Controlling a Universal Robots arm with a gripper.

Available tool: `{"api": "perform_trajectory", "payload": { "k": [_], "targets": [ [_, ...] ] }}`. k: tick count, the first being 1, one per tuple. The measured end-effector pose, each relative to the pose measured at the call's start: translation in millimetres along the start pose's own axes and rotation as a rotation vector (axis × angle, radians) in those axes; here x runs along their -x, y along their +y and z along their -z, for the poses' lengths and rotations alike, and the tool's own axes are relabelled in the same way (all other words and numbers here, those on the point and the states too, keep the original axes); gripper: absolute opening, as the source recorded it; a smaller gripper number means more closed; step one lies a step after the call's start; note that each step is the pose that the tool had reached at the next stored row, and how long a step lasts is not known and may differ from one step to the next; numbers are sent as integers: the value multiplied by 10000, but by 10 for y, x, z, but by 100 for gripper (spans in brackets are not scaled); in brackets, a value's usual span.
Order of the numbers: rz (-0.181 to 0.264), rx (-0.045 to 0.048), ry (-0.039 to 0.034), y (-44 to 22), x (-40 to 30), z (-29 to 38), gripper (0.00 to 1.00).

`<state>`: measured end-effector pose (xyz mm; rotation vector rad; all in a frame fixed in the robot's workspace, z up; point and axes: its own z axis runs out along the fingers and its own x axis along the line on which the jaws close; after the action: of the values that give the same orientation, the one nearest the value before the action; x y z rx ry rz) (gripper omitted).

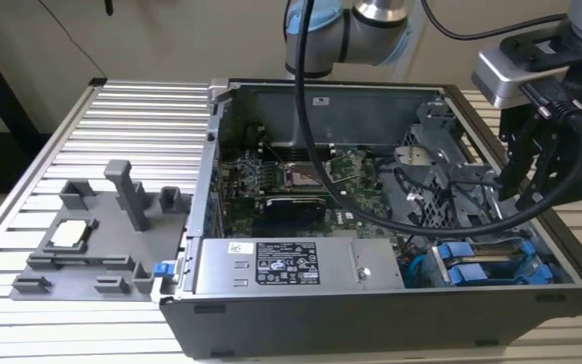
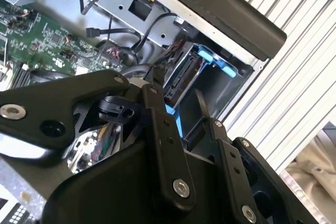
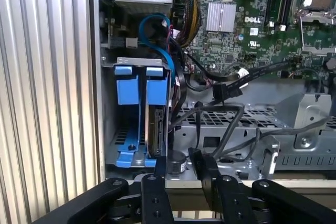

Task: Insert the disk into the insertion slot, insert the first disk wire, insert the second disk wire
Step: 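Insert the first disk wire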

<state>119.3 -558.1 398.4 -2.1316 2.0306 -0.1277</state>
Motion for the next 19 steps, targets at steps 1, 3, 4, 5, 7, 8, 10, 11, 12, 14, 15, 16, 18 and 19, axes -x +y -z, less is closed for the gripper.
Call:
{"api": "perform_trajectory", "payload": {
  "k": [1,3,4,5,7,8,10,11,12,14,15,16,18,19],
  "targets": [
    [51,4,-11,13,1,2,40],
    [174,12,-36,31,4,5,40],
    [271,20,-56,33,6,3,40],
    [371,24,-77,34,9,0,40],
    [569,15,-115,39,14,-9,40],
    [663,1,-131,42,16,-15,40],
    [796,-78,-149,48,20,-28,40],
    [826,-143,-148,51,22,-33,40],
    [838,-220,-143,55,25,-38,40],
    [847,-319,-136,65,30,-48,40],
    [849,-337,-131,70,33,-52,40],
    [852,-347,-128,76,38,-56,40],
    [851,-356,-128,84,45,-61,40],
    [853,-357,-127,84,45,-61,40]
  ]
}}
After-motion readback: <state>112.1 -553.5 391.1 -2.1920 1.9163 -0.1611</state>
